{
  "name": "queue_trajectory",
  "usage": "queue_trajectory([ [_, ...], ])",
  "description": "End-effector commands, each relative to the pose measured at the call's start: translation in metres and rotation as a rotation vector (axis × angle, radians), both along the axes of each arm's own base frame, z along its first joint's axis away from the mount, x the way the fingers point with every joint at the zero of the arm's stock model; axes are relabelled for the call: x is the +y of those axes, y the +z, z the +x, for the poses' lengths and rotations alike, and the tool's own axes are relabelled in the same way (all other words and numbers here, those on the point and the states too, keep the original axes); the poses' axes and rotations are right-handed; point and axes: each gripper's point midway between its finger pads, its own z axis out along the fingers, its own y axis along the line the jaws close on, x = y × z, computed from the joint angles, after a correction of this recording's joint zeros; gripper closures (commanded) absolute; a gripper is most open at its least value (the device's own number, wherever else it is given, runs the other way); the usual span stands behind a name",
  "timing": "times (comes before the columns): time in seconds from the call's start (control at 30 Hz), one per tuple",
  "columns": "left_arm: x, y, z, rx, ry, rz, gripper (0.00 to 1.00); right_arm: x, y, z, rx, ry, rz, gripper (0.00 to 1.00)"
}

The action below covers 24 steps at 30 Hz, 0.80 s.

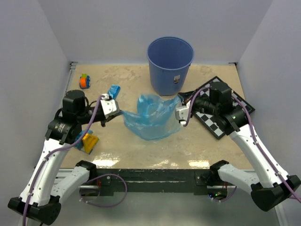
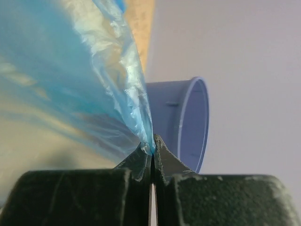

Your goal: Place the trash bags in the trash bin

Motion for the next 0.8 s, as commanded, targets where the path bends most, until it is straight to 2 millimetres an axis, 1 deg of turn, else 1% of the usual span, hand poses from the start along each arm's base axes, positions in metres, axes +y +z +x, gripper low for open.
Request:
queue_trajectory([
  [0.0,0.001,0.049,0.052,-0.096,0.189,-0.125,1.00,0.021,0.057,0.025,0.087,-0.086,0.350,1.00],
  [0.07,0.006,0.066,0.068,-0.134,0.264,-0.160,1.00,0.023,0.077,0.044,0.092,-0.144,0.455,1.00],
  [0.1,0.009,0.072,0.074,-0.144,0.294,-0.175,1.00,0.025,0.081,0.053,0.099,-0.158,0.465,0.98],
  [0.13,0.012,0.083,0.080,-0.166,0.332,-0.199,1.00,0.028,0.081,0.059,0.124,-0.168,0.465,0.88],
  [0.17,0.018,0.088,0.087,-0.169,0.385,-0.216,1.00,0.029,0.086,0.068,0.146,-0.192,0.491,0.81],
  [0.23,0.032,0.108,0.099,-0.203,0.497,-0.260,1.00,0.033,0.100,0.085,0.225,-0.256,0.584,0.64],
  [0.27,0.039,0.117,0.105,-0.228,0.544,-0.270,1.00,0.037,0.108,0.090,0.277,-0.259,0.616,0.58],
  [0.3,0.049,0.125,0.111,-0.254,0.613,-0.279,1.00,0.042,0.110,0.095,0.333,-0.257,0.637,0.45],
  [0.33,0.067,0.134,0.119,-0.281,0.722,-0.291,1.00,0.048,0.119,0.098,0.390,-0.251,0.668,0.34],
  [0.37,0.079,0.140,0.124,-0.308,0.789,-0.291,1.00,0.053,0.117,0.103,0.443,-0.252,0.666,0.24],
  [0.4,0.091,0.147,0.129,-0.337,0.855,-0.289,1.00,0.058,0.124,0.106,0.473,-0.240,0.675,0.18],
  [0.43,0.105,0.153,0.134,-0.364,0.932,-0.282,1.00,0.063,0.124,0.111,0.512,-0.233,0.670,0.15],
  [0.47,0.116,0.161,0.136,-0.395,0.989,-0.283,1.00,0.066,0.120,0.117,0.541,-0.232,0.656,0.12],
  [0.5,0.128,0.166,0.138,-0.418,1.049,-0.282,1.00,0.069,0.123,0.118,0.550,-0.205,0.634,0.10],
  [0.6,0.154,0.181,0.142,-0.475,1.178,-0.301,1.00,0.073,0.101,0.128,0.575,-0.185,0.541,0.08],
  [0.63,0.157,0.187,0.142,-0.484,1.192,-0.318,1.00,0.073,0.091,0.131,0.580,-0.182,0.503,0.08],
  [0.7,0.156,0.190,0.145,-0.487,1.188,-0.323,1.00,0.072,0.074,0.140,0.585,-0.200,0.449,0.09],
  [0.73,0.155,0.191,0.146,-0.488,1.187,-0.327,1.00,0.070,0.068,0.145,0.592,-0.199,0.425,0.09],
  [0.77,0.154,0.191,0.148,-0.487,1.179,-0.326,1.00,0.070,0.066,0.143,0.610,-0.173,0.403,0.10],
])
